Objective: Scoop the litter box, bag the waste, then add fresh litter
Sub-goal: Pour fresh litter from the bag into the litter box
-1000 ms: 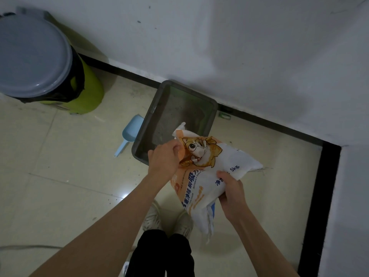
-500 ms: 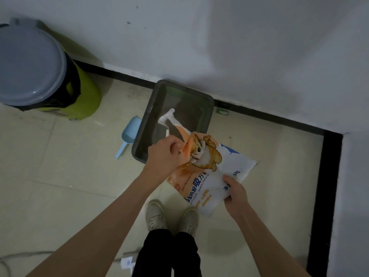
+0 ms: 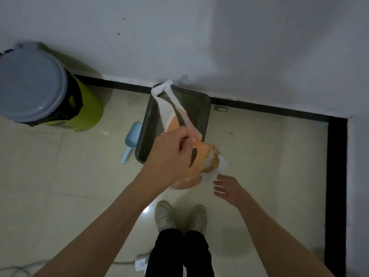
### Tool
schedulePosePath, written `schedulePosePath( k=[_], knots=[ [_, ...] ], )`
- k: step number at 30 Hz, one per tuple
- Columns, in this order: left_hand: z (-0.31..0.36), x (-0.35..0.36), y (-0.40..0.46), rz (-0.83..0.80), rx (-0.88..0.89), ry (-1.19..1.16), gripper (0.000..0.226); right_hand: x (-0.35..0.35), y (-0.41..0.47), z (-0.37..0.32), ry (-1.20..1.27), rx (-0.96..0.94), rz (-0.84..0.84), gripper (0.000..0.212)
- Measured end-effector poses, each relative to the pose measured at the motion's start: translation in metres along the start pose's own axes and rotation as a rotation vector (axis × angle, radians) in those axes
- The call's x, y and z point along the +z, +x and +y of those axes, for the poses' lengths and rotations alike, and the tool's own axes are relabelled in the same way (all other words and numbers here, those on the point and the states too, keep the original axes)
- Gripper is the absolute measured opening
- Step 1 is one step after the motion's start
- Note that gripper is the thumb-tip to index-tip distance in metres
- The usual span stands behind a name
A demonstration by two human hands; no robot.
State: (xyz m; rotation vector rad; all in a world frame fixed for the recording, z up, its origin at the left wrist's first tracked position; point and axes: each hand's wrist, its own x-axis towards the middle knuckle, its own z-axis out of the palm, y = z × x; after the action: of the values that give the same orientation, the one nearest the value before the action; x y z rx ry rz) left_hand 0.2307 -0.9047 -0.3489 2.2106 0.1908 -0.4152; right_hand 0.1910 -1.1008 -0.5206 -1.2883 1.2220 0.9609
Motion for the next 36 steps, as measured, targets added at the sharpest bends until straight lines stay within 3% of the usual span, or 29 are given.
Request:
schedulePosePath(
  k=[5,11,13,16,26,36],
  knots=[
    [0.007,0.0,-0.008,0.01,0.037,0.032,0.01,0.004,-0.037,-0.058,-0.069,-0.248,0.036,0.031],
    [0.01,0.005,-0.013,-0.016,0.05,-0.003,0.015,0.054,-0.108,-0.131,-0.433,-0.485,-0.23,0.063],
    [0.007,0.004,-0.014,-0.025,0.044,-0.003,0.014,0.068,-0.12,-0.144,-0.658,-0.539,-0.23,0.054],
    [0.003,0.005,-0.015,-0.009,0.048,-0.001,0.016,0.079,-0.117,-0.152,-0.913,-0.607,-0.073,0.034],
    [-0.019,-0.009,-0.041,0.009,-0.029,-0.031,0.019,0.075,-0.13,-0.116,-0.852,-0.803,0.07,0.029],
    [-0.001,-0.017,-0.063,-0.161,-0.047,0.059,0.013,0.021,-0.178,-0.089,-1.046,-0.76,0.143,0.028]
  ],
)
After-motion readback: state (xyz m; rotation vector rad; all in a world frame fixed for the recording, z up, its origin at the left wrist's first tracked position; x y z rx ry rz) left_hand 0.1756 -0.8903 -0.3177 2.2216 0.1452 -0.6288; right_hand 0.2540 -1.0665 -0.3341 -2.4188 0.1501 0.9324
